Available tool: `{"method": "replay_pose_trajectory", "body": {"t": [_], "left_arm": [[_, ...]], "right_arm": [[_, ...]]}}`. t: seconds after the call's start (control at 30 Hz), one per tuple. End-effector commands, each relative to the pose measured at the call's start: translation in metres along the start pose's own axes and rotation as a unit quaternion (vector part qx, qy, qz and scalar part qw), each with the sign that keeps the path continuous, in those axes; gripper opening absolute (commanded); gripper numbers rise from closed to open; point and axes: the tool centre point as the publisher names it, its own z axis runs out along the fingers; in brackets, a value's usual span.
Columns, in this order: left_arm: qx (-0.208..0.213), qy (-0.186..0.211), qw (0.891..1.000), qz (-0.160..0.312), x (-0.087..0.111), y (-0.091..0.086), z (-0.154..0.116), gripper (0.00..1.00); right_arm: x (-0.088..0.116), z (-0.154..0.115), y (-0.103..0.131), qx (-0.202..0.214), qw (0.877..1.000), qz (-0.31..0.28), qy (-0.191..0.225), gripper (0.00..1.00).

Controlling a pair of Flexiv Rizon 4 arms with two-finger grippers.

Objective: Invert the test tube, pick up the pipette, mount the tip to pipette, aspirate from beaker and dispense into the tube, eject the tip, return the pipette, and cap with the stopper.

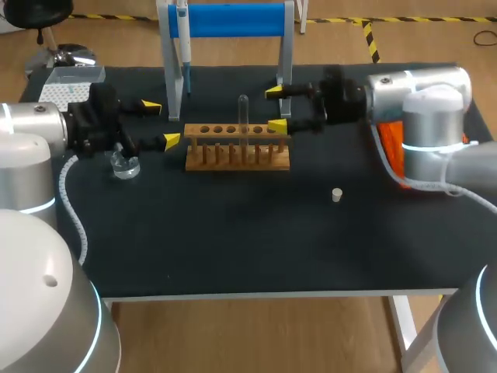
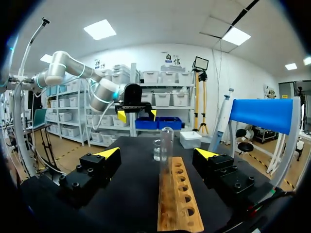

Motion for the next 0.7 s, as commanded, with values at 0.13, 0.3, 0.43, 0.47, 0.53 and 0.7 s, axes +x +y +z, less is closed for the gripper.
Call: {"method": "replay_pose_trajectory", "body": {"t": [0.13,0.3,0.43,0.47,0.53,0.7], "left_arm": [[0.001,0.0,1.0,0.0,0.0,0.001,0.0,1.0],[0.001,0.0,1.0,0.0,0.0,0.001,0.0,1.0],[0.001,0.0,1.0,0.0,0.0,0.001,0.0,1.0],[0.001,0.0,1.0,0.0,0.0,0.001,0.0,1.0],[0.001,0.0,1.0,0.0,0.0,0.001,0.0,1.0],[0.001,0.0,1.0,0.0,0.0,0.001,0.0,1.0]], "right_arm": [[-0.012,0.016,-0.01,-0.003,0.998,0.007,0.065,0.93],[-0.01,0.023,-0.013,-0.003,0.997,0.01,0.071,0.85],[-0.011,0.028,-0.014,-0.002,0.997,0.009,0.073,0.84],[-0.011,0.029,-0.014,-0.002,0.997,0.009,0.073,0.83],[-0.012,0.031,-0.014,-0.003,0.997,0.009,0.073,0.84],[-0.015,0.035,-0.016,-0.004,0.997,0.009,0.071,0.82]]}}
